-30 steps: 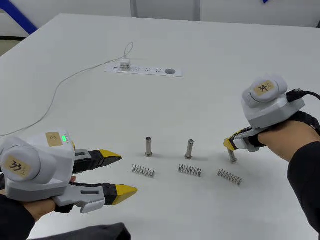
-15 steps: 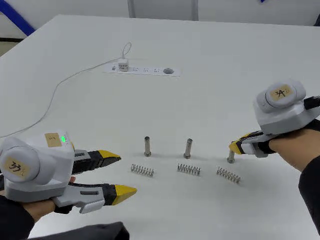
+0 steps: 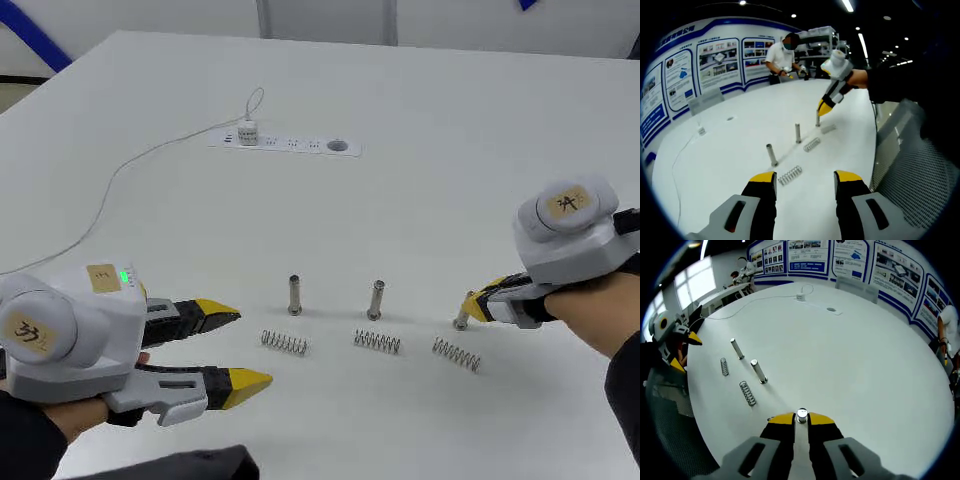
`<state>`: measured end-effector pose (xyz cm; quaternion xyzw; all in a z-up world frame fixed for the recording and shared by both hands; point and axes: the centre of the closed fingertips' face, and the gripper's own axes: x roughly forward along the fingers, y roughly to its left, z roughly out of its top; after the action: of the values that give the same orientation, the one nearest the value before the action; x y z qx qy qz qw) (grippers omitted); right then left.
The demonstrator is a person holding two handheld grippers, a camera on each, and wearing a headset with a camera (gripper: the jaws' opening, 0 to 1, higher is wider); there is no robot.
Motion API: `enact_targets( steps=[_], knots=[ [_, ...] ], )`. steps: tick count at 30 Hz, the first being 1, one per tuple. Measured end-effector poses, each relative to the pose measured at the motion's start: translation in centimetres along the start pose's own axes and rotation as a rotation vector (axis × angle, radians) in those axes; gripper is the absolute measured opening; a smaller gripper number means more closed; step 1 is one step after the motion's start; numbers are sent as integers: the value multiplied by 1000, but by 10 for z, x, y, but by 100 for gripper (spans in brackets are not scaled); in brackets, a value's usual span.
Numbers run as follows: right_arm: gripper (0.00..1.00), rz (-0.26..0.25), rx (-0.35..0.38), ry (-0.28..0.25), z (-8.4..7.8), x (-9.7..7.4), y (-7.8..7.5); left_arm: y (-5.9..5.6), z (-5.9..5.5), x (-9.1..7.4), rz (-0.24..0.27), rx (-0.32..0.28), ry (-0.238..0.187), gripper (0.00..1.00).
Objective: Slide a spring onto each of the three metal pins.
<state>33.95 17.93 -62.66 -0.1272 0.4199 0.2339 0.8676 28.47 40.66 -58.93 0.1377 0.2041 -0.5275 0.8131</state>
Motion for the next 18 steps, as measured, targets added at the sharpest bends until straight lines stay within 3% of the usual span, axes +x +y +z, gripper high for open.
enact_targets(
  steps=[12,18],
  knots=[
    [13,20,-3,-6,-17,-9,7,-3,-2,2,-16,3,8,48],
    [13,77,-46,-8,-26,-10,20,-4,-3,3,-22,4,16,48]
  ],
)
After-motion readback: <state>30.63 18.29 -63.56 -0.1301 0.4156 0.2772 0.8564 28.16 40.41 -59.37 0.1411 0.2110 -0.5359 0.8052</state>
